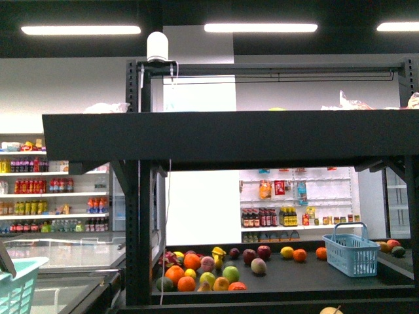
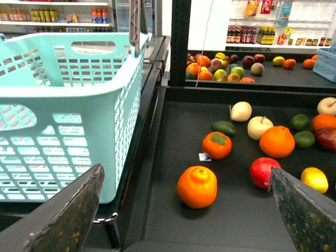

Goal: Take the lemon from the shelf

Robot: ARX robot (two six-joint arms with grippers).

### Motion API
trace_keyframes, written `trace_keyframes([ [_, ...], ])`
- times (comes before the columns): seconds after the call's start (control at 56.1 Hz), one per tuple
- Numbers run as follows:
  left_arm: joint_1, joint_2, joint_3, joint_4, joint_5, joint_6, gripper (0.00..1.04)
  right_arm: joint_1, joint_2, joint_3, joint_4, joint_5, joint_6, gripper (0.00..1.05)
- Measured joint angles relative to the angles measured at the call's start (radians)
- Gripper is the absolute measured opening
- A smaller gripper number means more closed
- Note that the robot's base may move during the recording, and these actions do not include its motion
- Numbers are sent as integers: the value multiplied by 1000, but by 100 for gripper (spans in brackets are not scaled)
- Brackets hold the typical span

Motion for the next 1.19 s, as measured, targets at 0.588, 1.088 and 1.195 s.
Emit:
trace_keyframes([
  [0.588, 32, 225, 97, -99, 29, -264, 97, 0, 0, 0, 0, -3, -1, 97],
  [1.088, 460, 1177, 757, 268, 441, -1175, 97, 0, 0, 0, 0, -3, 0, 97],
  [1.195, 468, 1303, 810, 323, 447, -1262, 97, 0, 0, 0, 0, -3, 0, 97],
])
